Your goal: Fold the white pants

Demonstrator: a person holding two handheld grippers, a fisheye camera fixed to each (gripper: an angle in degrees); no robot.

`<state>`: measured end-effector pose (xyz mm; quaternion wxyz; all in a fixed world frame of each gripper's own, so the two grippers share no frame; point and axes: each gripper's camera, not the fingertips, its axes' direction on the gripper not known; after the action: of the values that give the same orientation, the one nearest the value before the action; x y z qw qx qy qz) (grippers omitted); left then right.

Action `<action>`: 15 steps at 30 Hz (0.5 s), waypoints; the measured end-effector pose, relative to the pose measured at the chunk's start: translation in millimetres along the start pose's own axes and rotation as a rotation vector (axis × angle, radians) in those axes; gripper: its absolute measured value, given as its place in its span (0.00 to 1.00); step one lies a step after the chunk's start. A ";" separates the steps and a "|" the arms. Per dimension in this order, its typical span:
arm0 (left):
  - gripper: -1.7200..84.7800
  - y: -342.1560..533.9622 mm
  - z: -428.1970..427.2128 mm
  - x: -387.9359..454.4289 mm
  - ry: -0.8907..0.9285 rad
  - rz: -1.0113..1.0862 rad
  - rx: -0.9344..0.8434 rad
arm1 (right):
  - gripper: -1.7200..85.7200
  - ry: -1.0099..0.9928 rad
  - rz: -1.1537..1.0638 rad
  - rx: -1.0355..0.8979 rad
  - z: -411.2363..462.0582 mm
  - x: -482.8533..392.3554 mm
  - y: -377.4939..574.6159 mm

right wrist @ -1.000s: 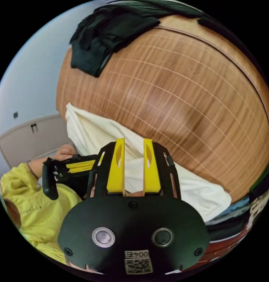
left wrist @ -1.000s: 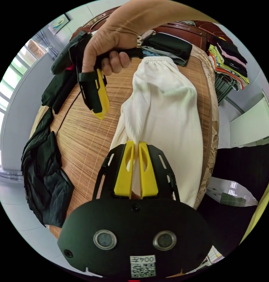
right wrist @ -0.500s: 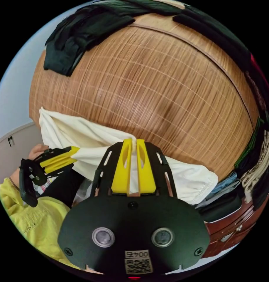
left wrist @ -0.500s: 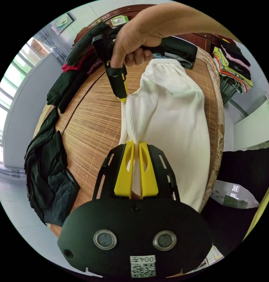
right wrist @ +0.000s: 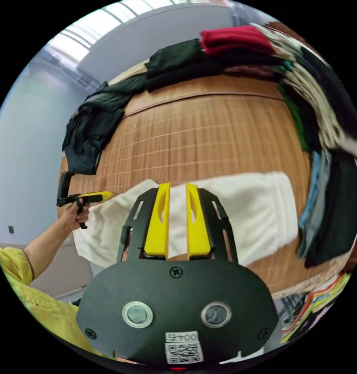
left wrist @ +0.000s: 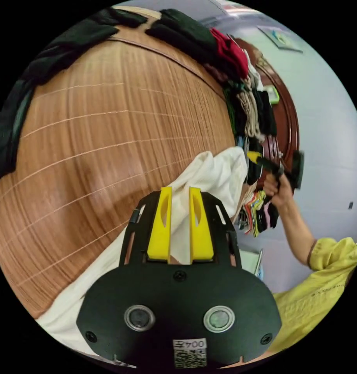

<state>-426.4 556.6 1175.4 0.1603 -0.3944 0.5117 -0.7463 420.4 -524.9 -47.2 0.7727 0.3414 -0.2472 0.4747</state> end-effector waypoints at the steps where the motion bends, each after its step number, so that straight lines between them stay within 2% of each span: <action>1: 0.09 4.6 -14.0 -4.1 -0.021 -0.022 0.053 | 0.13 0.002 0.065 0.018 -13.8 24.3 27.0; 4: 0.07 17.7 -40.0 15.1 -0.052 0.025 0.208 | 0.14 0.036 0.248 0.079 -41.6 85.7 93.8; 6: 0.05 21.2 -33.6 39.9 -0.026 0.113 0.234 | 0.15 -0.004 0.356 0.104 -51.6 120.7 128.2; 8: 0.03 17.3 0.1 74.3 -0.037 0.219 0.153 | 0.16 -0.078 0.477 0.148 -58.7 158.4 162.8; 11: 0.03 8.5 50.0 105.0 -0.131 0.276 0.063 | 0.16 -0.140 0.540 0.178 -59.0 186.2 183.6; 15: 0.04 -9.0 90.5 145.3 -0.094 0.361 0.011 | 0.16 -0.228 0.565 0.221 -56.3 207.2 191.3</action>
<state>-449.4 409.3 1260.0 0.3176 -0.3297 0.5621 -0.6888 339.5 -304.5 118.9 0.5360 0.3919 -0.3640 0.6532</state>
